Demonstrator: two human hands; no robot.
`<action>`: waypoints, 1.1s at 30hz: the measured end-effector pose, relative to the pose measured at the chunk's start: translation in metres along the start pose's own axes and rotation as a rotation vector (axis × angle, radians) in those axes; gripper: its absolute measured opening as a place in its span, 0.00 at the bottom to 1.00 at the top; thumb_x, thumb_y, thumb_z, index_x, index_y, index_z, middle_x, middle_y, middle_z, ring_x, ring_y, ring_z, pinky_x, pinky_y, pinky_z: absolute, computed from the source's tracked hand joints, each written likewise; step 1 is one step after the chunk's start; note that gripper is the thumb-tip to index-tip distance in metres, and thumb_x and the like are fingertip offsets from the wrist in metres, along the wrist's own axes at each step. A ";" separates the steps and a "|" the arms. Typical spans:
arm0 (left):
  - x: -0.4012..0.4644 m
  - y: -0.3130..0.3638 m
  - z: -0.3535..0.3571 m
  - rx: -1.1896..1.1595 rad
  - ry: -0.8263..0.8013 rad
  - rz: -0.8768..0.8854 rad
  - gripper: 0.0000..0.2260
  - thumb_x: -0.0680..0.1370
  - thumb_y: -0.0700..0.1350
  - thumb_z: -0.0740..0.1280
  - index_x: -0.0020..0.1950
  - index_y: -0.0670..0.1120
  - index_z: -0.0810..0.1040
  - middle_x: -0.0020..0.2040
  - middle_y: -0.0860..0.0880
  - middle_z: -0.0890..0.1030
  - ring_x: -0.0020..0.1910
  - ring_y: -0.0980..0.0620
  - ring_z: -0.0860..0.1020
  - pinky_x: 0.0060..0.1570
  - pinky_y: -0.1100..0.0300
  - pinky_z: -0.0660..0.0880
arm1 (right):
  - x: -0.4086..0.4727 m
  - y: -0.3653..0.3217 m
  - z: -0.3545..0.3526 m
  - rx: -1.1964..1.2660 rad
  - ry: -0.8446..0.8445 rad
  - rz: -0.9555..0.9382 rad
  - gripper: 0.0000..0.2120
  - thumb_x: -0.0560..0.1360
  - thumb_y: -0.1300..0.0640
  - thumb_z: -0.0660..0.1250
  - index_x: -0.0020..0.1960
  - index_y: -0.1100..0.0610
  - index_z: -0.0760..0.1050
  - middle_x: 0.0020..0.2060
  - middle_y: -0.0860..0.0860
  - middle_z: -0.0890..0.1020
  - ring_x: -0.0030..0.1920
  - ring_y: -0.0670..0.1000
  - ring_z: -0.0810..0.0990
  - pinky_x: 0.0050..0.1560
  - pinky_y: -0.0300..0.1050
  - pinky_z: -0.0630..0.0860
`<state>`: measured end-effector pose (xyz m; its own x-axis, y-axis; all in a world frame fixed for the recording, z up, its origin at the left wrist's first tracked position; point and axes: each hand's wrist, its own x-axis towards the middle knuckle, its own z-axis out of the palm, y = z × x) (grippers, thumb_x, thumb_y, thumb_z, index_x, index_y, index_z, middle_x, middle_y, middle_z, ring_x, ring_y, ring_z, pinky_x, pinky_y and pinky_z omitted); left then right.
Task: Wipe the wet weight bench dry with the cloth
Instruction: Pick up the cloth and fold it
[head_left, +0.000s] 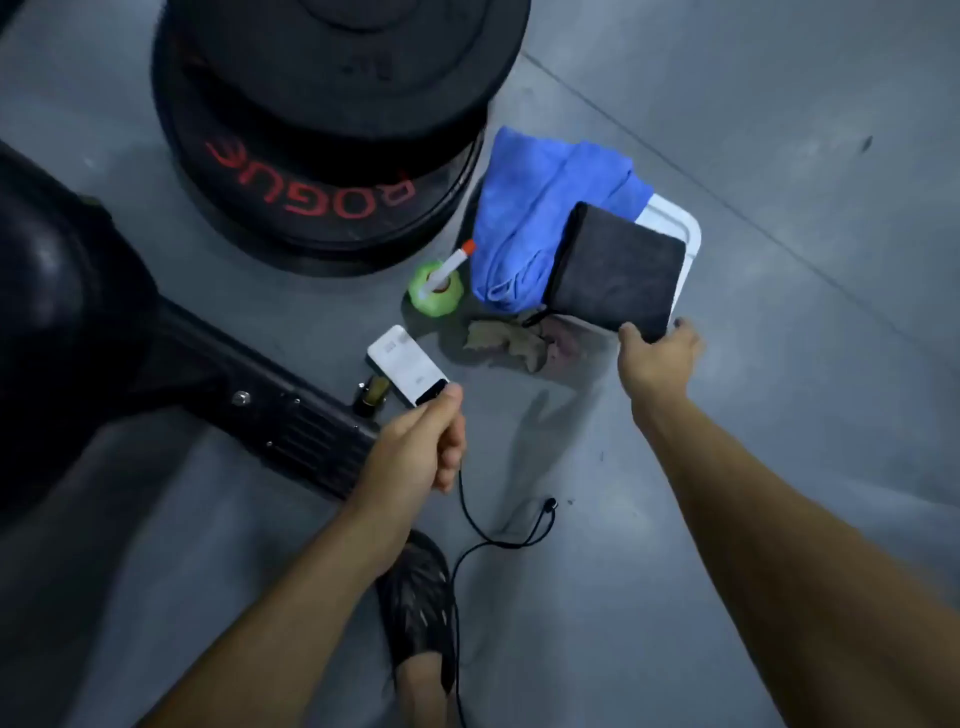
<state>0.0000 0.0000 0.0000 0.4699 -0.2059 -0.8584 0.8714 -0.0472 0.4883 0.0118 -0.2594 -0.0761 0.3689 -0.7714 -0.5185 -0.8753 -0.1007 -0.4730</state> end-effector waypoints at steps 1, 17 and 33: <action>0.006 -0.002 0.003 -0.010 -0.010 0.012 0.20 0.81 0.57 0.63 0.33 0.47 0.71 0.29 0.48 0.69 0.28 0.51 0.65 0.31 0.58 0.64 | 0.009 0.001 0.003 0.009 0.027 0.016 0.28 0.77 0.50 0.68 0.70 0.63 0.66 0.69 0.57 0.68 0.57 0.56 0.76 0.63 0.54 0.75; 0.023 0.000 0.011 0.033 -0.018 -0.008 0.19 0.81 0.56 0.63 0.34 0.48 0.71 0.31 0.49 0.69 0.29 0.53 0.66 0.32 0.58 0.66 | 0.041 -0.009 0.002 0.348 -0.080 0.321 0.16 0.73 0.55 0.75 0.55 0.59 0.74 0.43 0.49 0.78 0.39 0.48 0.76 0.43 0.47 0.78; -0.124 0.052 -0.032 0.118 0.058 0.270 0.03 0.80 0.44 0.69 0.47 0.47 0.78 0.39 0.51 0.78 0.34 0.56 0.75 0.35 0.63 0.73 | -0.194 -0.094 -0.073 0.498 -0.164 -0.345 0.14 0.73 0.74 0.68 0.51 0.65 0.65 0.31 0.50 0.71 0.25 0.41 0.68 0.25 0.34 0.68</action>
<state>-0.0085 0.0545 0.1268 0.6930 -0.1700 -0.7006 0.6928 -0.1121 0.7124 -0.0008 -0.1460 0.1211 0.6819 -0.6362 -0.3608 -0.4614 0.0086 -0.8872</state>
